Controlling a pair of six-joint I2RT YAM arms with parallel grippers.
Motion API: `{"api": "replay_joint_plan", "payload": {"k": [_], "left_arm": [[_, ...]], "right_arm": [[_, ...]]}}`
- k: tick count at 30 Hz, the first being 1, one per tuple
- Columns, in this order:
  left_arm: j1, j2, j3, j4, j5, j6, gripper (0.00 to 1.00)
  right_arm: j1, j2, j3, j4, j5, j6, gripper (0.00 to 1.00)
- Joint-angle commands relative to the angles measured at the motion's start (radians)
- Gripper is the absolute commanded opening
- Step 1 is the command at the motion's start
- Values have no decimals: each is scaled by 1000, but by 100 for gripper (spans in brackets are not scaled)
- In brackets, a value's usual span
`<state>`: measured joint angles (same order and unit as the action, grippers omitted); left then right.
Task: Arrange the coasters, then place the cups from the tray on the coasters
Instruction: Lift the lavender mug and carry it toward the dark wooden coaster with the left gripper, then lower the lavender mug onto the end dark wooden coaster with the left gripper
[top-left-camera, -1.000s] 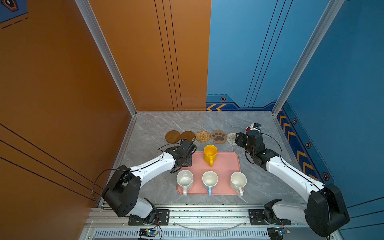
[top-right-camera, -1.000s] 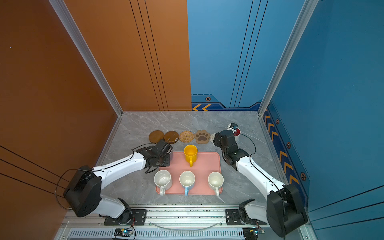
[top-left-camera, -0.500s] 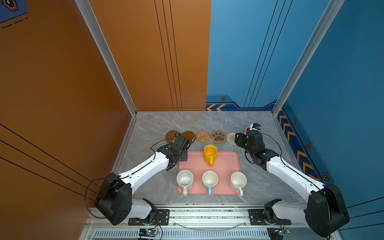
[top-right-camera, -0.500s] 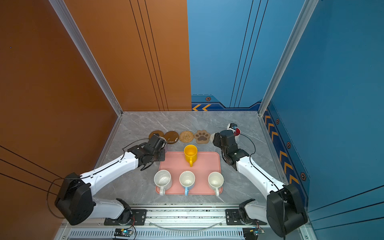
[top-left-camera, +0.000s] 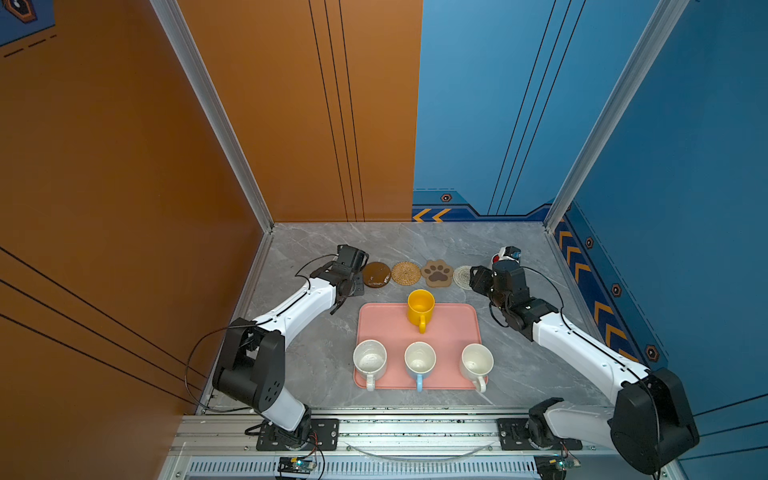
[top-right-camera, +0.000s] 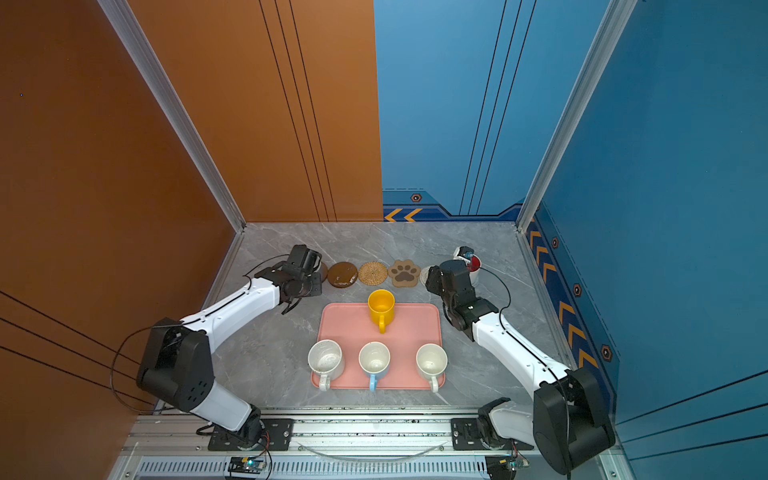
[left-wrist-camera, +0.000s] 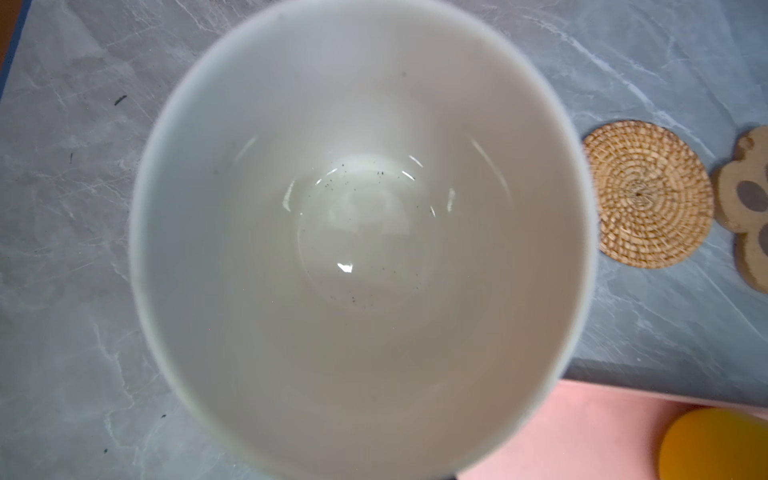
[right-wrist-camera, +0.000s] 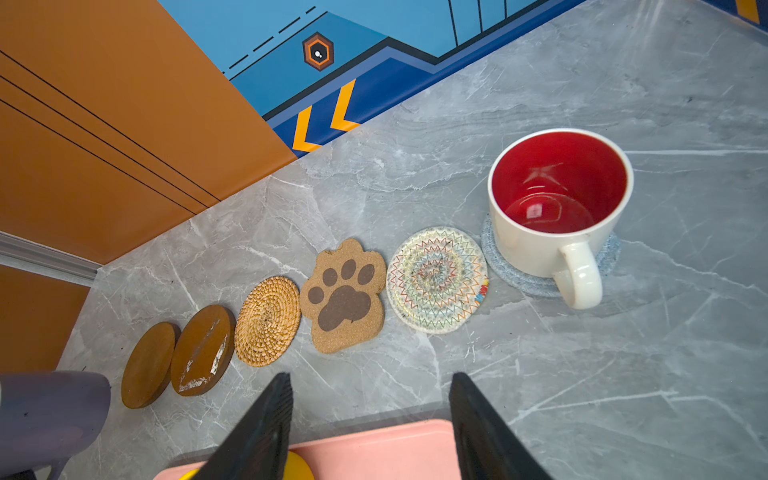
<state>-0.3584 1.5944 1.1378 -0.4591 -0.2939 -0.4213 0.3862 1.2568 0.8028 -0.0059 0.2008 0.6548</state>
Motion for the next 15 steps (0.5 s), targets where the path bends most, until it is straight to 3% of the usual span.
{"api": "replay_joint_plan", "payload": {"k": [1,15], "left_arm": [[29,29,65,74,7,29,0],[102,163,147,136,61,45,0]], "right_arm": [[2,5,3,23,-17,-3,59],[4,30,22,6,-23,-11,58]]}}
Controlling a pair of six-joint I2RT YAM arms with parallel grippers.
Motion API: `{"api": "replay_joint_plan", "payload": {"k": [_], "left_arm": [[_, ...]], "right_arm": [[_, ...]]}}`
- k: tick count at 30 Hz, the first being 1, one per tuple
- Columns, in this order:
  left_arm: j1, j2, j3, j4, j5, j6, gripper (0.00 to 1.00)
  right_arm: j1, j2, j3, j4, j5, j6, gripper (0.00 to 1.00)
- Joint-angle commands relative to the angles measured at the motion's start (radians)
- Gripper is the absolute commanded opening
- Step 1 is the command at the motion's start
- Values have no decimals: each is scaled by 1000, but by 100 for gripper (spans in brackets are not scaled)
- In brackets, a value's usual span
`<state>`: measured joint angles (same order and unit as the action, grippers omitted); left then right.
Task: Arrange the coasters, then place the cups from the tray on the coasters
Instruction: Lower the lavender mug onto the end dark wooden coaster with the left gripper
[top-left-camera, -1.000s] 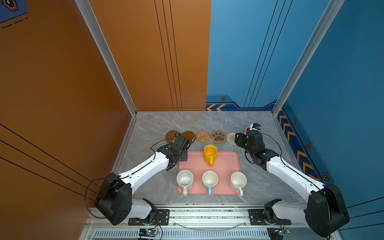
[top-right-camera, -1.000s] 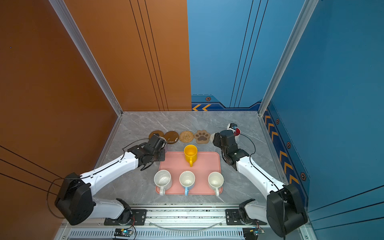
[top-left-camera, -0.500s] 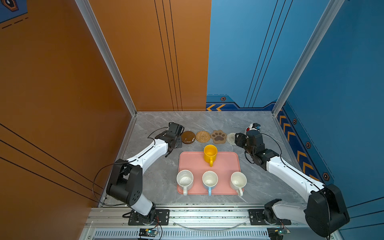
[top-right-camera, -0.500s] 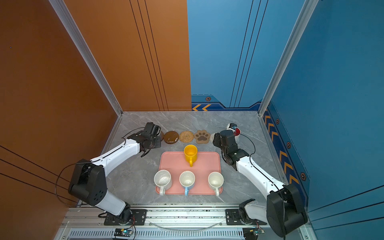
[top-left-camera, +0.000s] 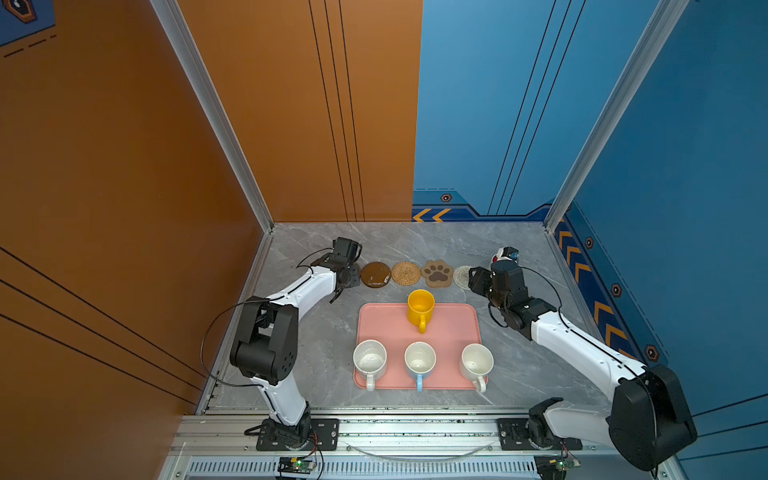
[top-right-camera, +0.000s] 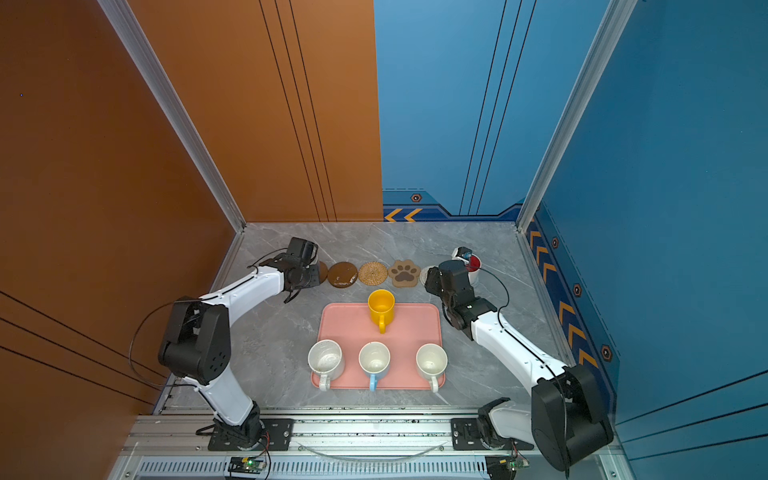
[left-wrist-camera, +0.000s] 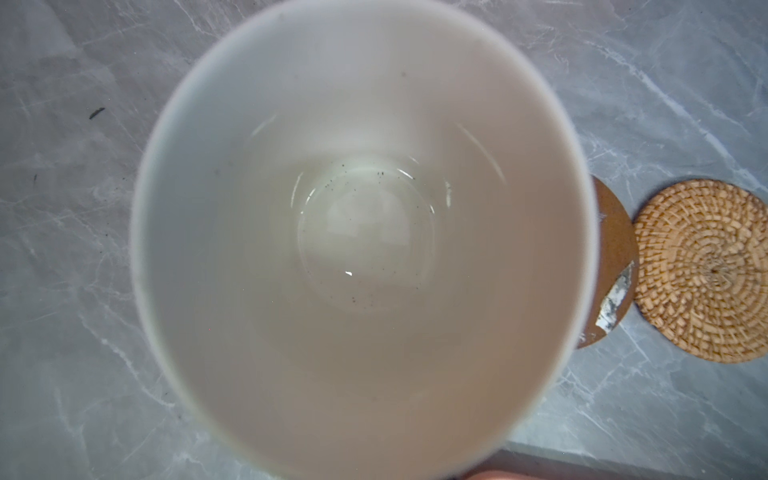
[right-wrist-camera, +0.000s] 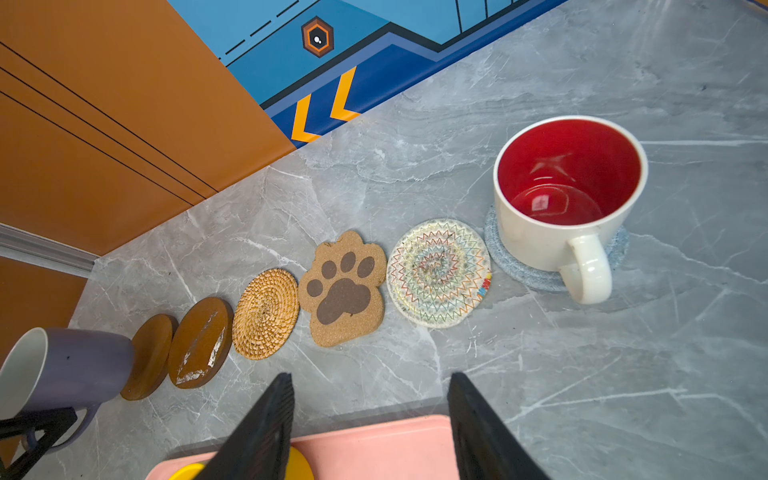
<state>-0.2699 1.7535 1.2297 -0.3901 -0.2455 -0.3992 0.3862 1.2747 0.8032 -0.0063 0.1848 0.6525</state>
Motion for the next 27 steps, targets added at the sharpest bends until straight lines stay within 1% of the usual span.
{"api": "replay_joint_plan", "payload": {"k": [1,22,27], "left_arm": [[15,10,59,66,17,25,0],[33,89,103,59,43,33,0],[32,92,100,54,29,39,0]], "right_arm": [[3,11,21,6,-8,-8,58],[3,24,27,-2,-10,-10,58],[4,25,28,-4,-12,-11,57]]}}
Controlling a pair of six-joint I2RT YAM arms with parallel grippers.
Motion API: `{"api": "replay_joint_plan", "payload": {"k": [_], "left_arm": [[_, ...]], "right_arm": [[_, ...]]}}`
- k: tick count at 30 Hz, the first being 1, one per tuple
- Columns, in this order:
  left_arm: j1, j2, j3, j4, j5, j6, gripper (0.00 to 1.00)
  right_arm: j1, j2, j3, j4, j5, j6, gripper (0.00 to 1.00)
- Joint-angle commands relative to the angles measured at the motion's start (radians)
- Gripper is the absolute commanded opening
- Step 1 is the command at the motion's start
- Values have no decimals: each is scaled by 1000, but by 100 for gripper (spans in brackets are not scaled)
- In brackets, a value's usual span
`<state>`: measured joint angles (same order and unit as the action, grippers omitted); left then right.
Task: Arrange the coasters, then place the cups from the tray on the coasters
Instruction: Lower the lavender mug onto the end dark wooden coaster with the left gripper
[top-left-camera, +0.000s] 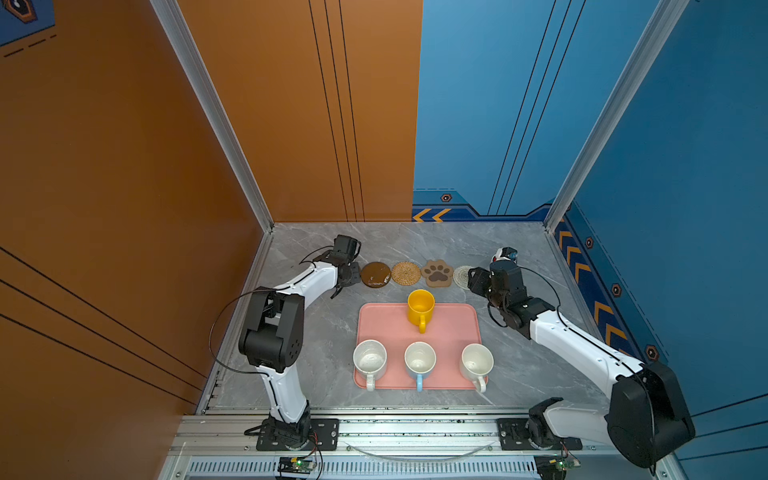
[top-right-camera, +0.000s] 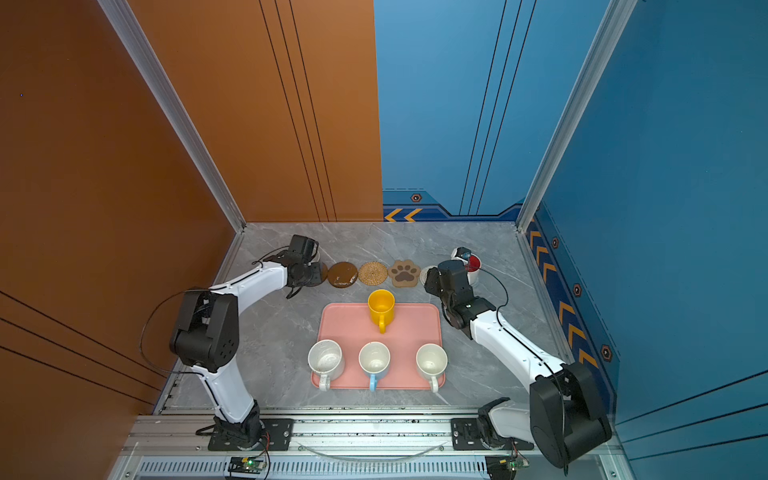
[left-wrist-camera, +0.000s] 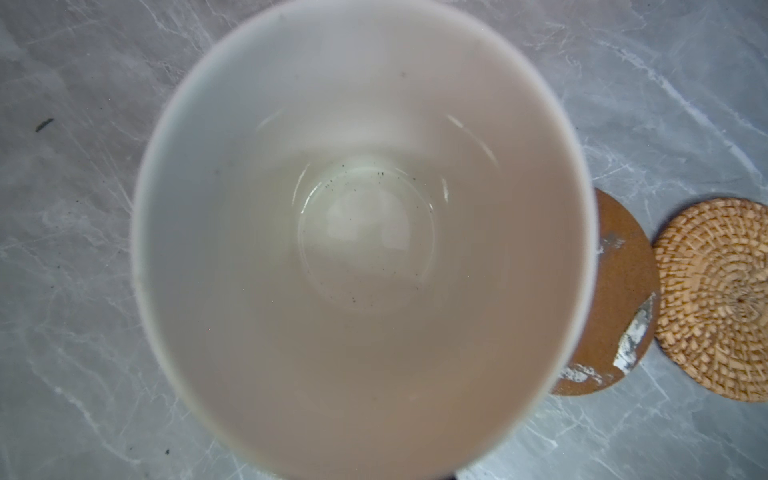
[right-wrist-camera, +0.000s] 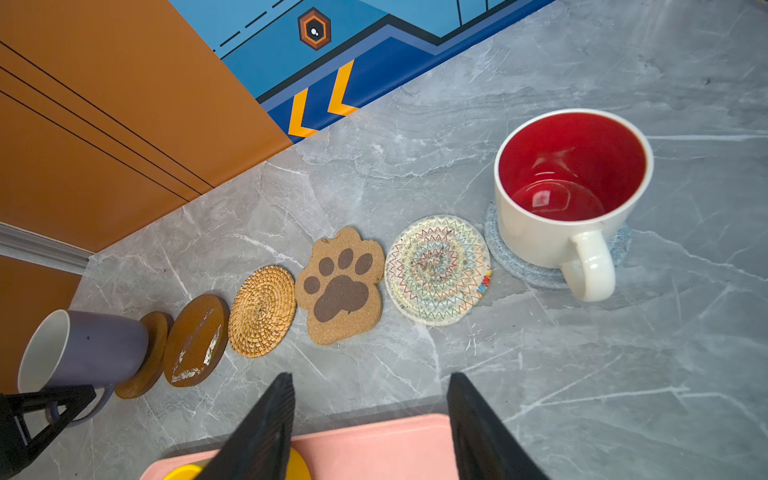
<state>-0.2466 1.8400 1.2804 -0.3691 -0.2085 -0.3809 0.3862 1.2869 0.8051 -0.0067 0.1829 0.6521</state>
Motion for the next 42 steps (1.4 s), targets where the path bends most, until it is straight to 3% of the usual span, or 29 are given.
{"api": "replay_joint_plan", "payload": {"k": [1,19,27,36,42], "left_arm": [[8,8,51,28,-12,22,0],[4,20,41,-2,-51,39,1],[-2,2,31,-8,-69,46,19],[-7,9,36,-11,-65,53,29],[-11,-7,36,-17,-62,54,45]], "right_arm": [[3,14,26,-4,-9,-12,57],[5,8,31,-19,-7,-18,57],[5,1,29,-24,-8,-18,57],[5,-15,25,-33,-4,-19,57],[5,-19,26,-34,-5,-20,57]]}}
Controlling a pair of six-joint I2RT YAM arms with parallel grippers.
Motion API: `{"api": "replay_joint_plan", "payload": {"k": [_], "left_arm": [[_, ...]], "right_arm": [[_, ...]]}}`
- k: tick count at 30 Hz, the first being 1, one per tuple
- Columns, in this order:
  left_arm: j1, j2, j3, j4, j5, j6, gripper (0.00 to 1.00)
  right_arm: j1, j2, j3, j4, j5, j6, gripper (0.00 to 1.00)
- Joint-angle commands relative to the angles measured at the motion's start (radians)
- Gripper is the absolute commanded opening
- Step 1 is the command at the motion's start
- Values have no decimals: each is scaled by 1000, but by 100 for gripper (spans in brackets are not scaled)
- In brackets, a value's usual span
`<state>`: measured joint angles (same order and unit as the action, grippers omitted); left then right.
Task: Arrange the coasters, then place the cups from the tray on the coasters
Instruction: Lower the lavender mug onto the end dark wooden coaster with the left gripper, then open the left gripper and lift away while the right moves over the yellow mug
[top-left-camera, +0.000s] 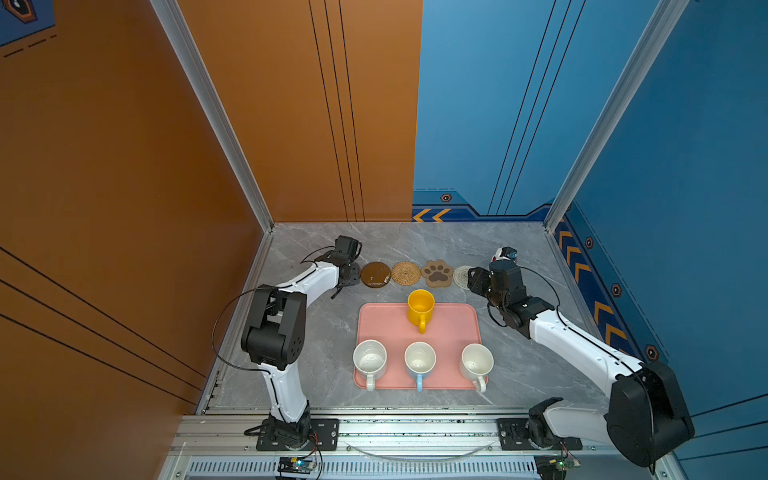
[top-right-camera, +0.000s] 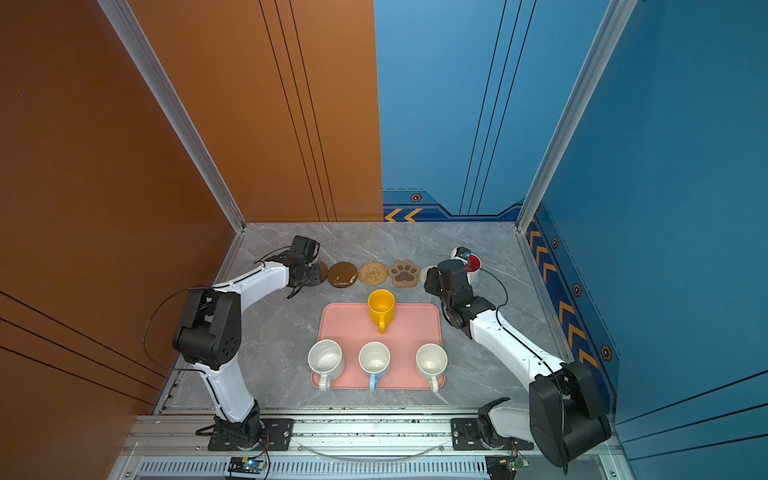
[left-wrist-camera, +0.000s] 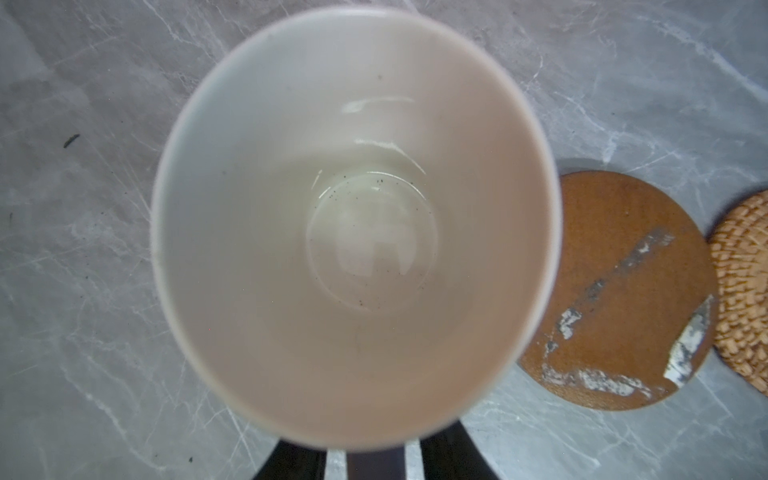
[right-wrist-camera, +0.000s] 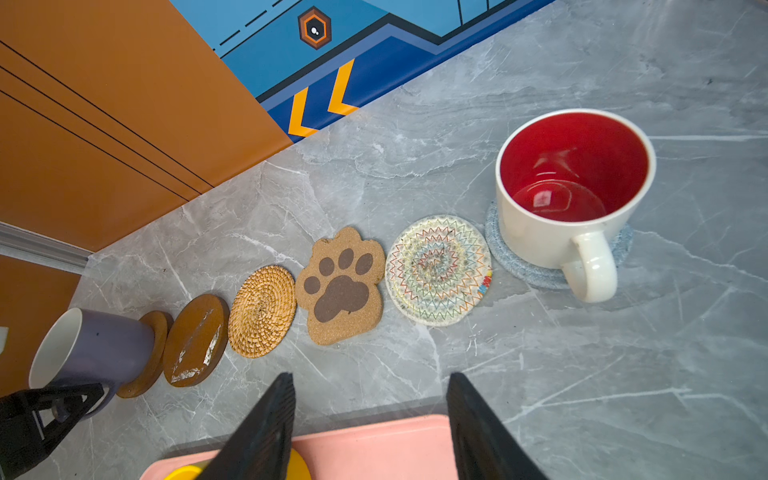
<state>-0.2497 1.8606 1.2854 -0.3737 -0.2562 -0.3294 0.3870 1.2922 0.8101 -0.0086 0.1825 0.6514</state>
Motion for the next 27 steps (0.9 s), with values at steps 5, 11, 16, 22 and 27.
{"api": "replay_joint_plan", "payload": {"k": [5,11,16,22,27], "left_arm": [[-19,-85,15,-13,-19,-2,55],[-48,-203,-13,-12,-55,-9,65],[-96,-315,-39,-10,-101,-9,67],[-184,-458,-105,39,-121,-2,69],[-242,-559,-202,148,-18,12,74]], "right_arm": [[6,-25,23,-33,-6,-19,57],[13,-25,31,-40,-2,-23,59],[32,-14,60,-74,13,-36,60],[74,-19,116,-157,41,-70,64],[131,-39,216,-332,85,-137,68]]}}
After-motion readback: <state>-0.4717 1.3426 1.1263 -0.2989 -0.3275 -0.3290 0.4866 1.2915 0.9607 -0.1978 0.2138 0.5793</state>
